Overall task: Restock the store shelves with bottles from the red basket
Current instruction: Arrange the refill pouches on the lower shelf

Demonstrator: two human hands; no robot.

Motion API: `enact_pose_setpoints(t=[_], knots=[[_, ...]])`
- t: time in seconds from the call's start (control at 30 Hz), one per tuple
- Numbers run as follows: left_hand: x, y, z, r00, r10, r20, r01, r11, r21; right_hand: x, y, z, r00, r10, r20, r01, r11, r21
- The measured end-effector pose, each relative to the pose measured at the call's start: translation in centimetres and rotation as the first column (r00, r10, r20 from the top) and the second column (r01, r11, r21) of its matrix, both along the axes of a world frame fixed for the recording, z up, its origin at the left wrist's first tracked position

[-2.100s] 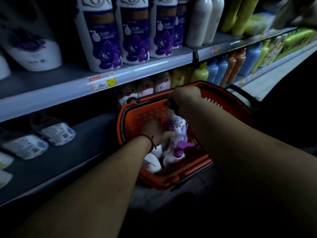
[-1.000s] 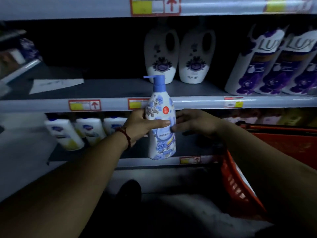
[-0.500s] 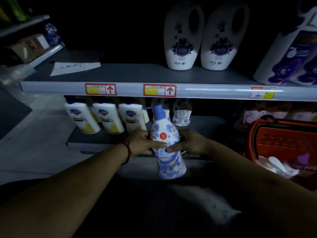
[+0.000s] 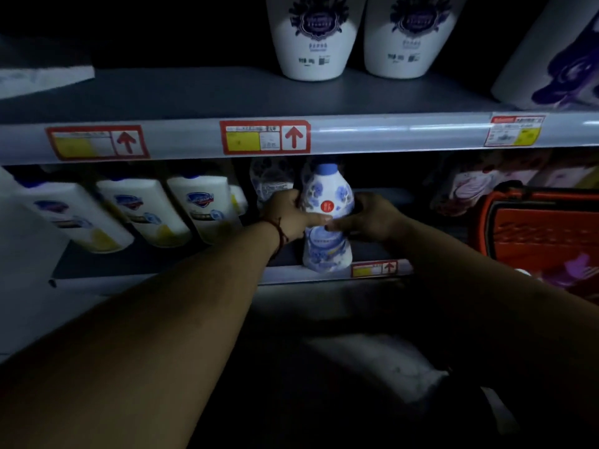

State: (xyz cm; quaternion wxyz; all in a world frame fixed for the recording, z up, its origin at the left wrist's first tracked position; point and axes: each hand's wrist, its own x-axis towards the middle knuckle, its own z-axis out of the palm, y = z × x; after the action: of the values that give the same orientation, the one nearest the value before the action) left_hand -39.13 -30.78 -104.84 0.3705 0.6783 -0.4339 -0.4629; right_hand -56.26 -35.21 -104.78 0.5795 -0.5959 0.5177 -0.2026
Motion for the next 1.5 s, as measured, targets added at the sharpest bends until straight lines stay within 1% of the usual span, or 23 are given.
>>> enact_pose_setpoints(t=[0.1, 0.2, 0.27, 0.3, 0.4, 0.47, 0.53, 0.6, 0.67, 0.77, 0.8, 0.83, 0.9, 0.97, 1.0, 1.07, 1.13, 1.2, 1.27, 1.33, 1.5], knots=[[-0.2, -1.8, -0.7, 0.999, 0.051, 0.015, -0.051, 0.997, -0.055, 0.9, -1.6, -0.2, 0.997, -0.077, -0.020, 0.076, 0.995, -0.060], [-0.4, -2.5, -1.4, 0.996, 0.067, 0.062, -0.060, 0.992, -0.111, 1.5, -2.6, -1.1, 0.988, -0.115, -0.106, 0.099, 0.984, -0.147], [-0.5, -2.7, -1.9, 0.997, 0.071, 0.035, -0.067, 0.991, -0.118, 1.9, -2.9, -1.8, 0.978, -0.148, -0.146, 0.117, 0.972, -0.202], [-0.4, -2.7, -2.0, 0.997, 0.083, -0.005, -0.083, 0.991, -0.108, 2.1, -2.9, -2.1, 0.974, -0.166, -0.152, 0.128, 0.964, -0.232], [-0.5, -3.1, -2.5, 0.982, 0.144, -0.123, -0.145, 0.989, 0.001, 2.8, -3.0, -2.5, 0.965, -0.214, -0.150, 0.162, 0.940, -0.300], [-0.4, -3.4, -3.7, 0.970, 0.175, -0.167, -0.157, 0.980, 0.120, 3.2, -3.0, -2.8, 0.959, -0.217, -0.181, 0.157, 0.941, -0.298], [-0.4, -3.5, -4.6, 0.972, 0.181, -0.149, -0.151, 0.969, 0.196, 3.5, -2.8, -3.5, 0.951, -0.201, -0.234, 0.144, 0.960, -0.238], [-0.6, -3.1, -4.3, 0.984, 0.161, -0.080, -0.141, 0.967, 0.213, 3.7, -2.2, -4.1, 0.942, -0.189, -0.277, 0.144, 0.974, -0.173], [-0.5, -2.8, -4.2, 0.991, 0.126, -0.053, -0.110, 0.966, 0.234, 3.8, -1.8, -4.5, 0.942, -0.198, -0.270, 0.159, 0.974, -0.159], [-0.4, -2.6, -4.0, 0.998, 0.033, -0.062, -0.013, 0.954, 0.298, 3.3, -1.8, -4.3, 0.954, -0.186, -0.235, 0.152, 0.976, -0.155], [-0.4, -2.4, -3.7, 0.999, -0.010, -0.047, 0.023, 0.953, 0.301, 3.1, -1.8, -3.9, 0.957, -0.165, -0.238, 0.132, 0.980, -0.149], [-0.2, -2.3, -3.7, 0.998, -0.057, -0.002, 0.055, 0.957, 0.284, 3.0, -1.7, -3.9, 0.960, -0.143, -0.241, 0.110, 0.983, -0.144], [0.0, -2.1, -3.3, 0.979, -0.142, 0.149, 0.103, 0.964, 0.245, 3.0, -1.5, -3.4, 0.956, -0.096, -0.278, 0.049, 0.984, -0.172], [0.1, -1.5, -2.7, 0.955, -0.140, 0.262, 0.076, 0.968, 0.240, 2.7, -0.9, -2.8, 0.918, -0.006, -0.397, -0.089, 0.972, -0.219], [0.1, -1.1, -2.4, 0.948, -0.134, 0.290, 0.067, 0.971, 0.230, 2.4, -0.4, -2.3, 0.891, 0.023, -0.453, -0.142, 0.962, -0.231], [-0.3, -0.3, -1.5, 0.934, -0.156, 0.320, 0.098, 0.977, 0.189, 1.3, 0.5, -1.4, 0.865, 0.044, -0.500, -0.195, 0.948, -0.254], [-1.1, 0.8, -0.5, 0.927, -0.176, 0.332, 0.142, 0.982, 0.126, -0.1, 1.6, -0.5, 0.835, 0.029, -0.549, -0.227, 0.928, -0.296], [-1.9, 1.8, 0.5, 0.909, -0.191, 0.370, 0.172, 0.982, 0.084, -1.5, 2.5, 0.6, 0.831, -0.005, -0.557, -0.213, 0.921, -0.327], [-2.8, 2.8, 1.8, 0.866, -0.233, 0.443, 0.219, 0.972, 0.083, -2.9, 3.5, 2.2, 0.825, -0.007, -0.565, -0.232, 0.908, -0.350], [-4.1, 3.7, 3.4, 0.804, -0.273, 0.528, 0.266, 0.960, 0.091, -4.7, 4.6, 3.8, 0.818, -0.025, -0.574, -0.242, 0.891, -0.383], [-8.9, 5.5, 7.5, 0.702, -0.371, 0.608, 0.437, 0.899, 0.045, -10.4, 7.4, 7.3, 0.825, -0.091, -0.558, -0.221, 0.856, -0.466]])
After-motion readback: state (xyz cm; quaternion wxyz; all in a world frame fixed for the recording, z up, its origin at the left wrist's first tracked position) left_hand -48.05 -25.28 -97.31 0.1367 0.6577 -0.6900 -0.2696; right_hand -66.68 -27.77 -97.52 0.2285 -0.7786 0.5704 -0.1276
